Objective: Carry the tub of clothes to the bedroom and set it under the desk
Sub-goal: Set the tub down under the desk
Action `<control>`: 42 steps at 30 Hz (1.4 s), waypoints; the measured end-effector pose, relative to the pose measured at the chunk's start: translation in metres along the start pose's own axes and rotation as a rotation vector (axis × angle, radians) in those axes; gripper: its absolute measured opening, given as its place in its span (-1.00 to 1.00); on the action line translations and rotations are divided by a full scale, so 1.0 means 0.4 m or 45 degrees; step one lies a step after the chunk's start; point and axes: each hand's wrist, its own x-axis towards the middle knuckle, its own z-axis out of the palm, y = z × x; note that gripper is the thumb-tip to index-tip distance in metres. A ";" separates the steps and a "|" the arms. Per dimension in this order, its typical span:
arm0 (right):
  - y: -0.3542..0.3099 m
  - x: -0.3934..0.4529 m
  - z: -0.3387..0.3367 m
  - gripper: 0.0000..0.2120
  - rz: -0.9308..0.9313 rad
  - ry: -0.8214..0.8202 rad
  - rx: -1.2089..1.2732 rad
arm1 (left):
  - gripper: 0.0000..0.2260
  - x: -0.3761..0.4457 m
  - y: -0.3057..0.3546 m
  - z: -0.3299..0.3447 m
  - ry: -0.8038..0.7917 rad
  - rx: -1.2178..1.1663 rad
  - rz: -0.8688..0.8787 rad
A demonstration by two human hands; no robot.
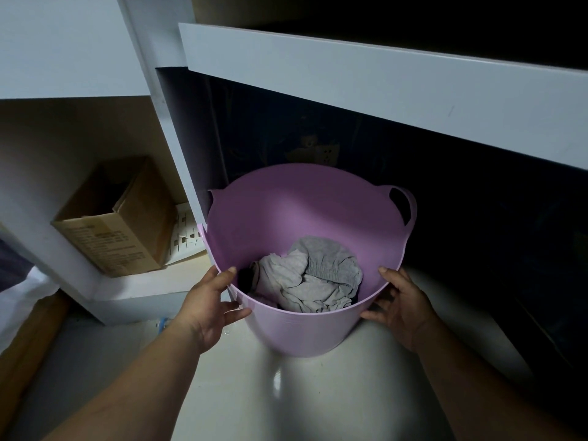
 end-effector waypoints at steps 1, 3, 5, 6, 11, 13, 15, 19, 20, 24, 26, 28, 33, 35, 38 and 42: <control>-0.001 0.000 0.001 -0.64 0.004 0.001 0.002 | -0.57 0.000 0.001 0.000 -0.001 0.009 0.003; -0.004 -0.002 0.005 -0.63 0.009 0.002 -0.003 | -0.57 -0.001 0.002 0.000 -0.001 0.021 0.009; -0.006 -0.003 0.008 -0.64 0.011 0.002 -0.004 | -0.59 -0.002 0.005 0.003 0.001 0.033 0.020; -0.007 -0.003 0.008 -0.64 0.013 0.004 -0.001 | -0.60 -0.002 0.007 0.005 0.009 0.038 0.026; -0.011 -0.005 0.017 -0.63 0.016 0.011 0.015 | -0.56 -0.006 0.015 0.016 0.047 0.050 0.028; -0.015 -0.005 0.024 -0.66 0.011 0.016 0.021 | -0.52 -0.007 0.020 0.021 0.077 0.043 0.028; -0.018 -0.005 0.030 -0.68 0.009 0.015 0.025 | -0.50 -0.007 0.024 0.031 0.107 0.039 0.030; -0.020 -0.005 0.042 -0.66 0.013 0.018 0.033 | -0.51 -0.014 0.031 0.048 0.149 0.034 0.029; -0.022 -0.006 0.044 -0.65 0.015 0.017 0.032 | -0.53 -0.018 0.031 0.051 0.143 0.035 0.024; -0.026 -0.012 0.051 -0.62 0.036 0.018 0.009 | -0.61 -0.035 0.018 0.058 0.037 0.060 0.034; -0.024 -0.018 0.050 -0.62 0.054 0.020 0.008 | -0.64 -0.039 0.017 0.067 0.013 0.055 0.032; -0.018 -0.026 0.045 -0.62 0.068 0.013 0.025 | -0.61 -0.036 0.020 0.073 0.024 0.017 0.022; -0.002 -0.050 0.054 -0.59 0.026 0.000 0.069 | -0.63 -0.025 0.018 0.070 0.072 -0.047 0.016; 0.000 -0.058 0.066 -0.59 -0.001 0.006 0.051 | -0.73 -0.024 0.017 0.068 0.079 -0.049 0.018; -0.005 -0.060 0.077 -0.58 -0.017 0.015 0.063 | -0.71 -0.023 0.018 0.068 0.101 -0.048 0.026; -0.010 -0.049 0.081 -0.57 -0.018 0.040 0.087 | -0.69 -0.022 0.021 0.073 0.130 -0.043 0.053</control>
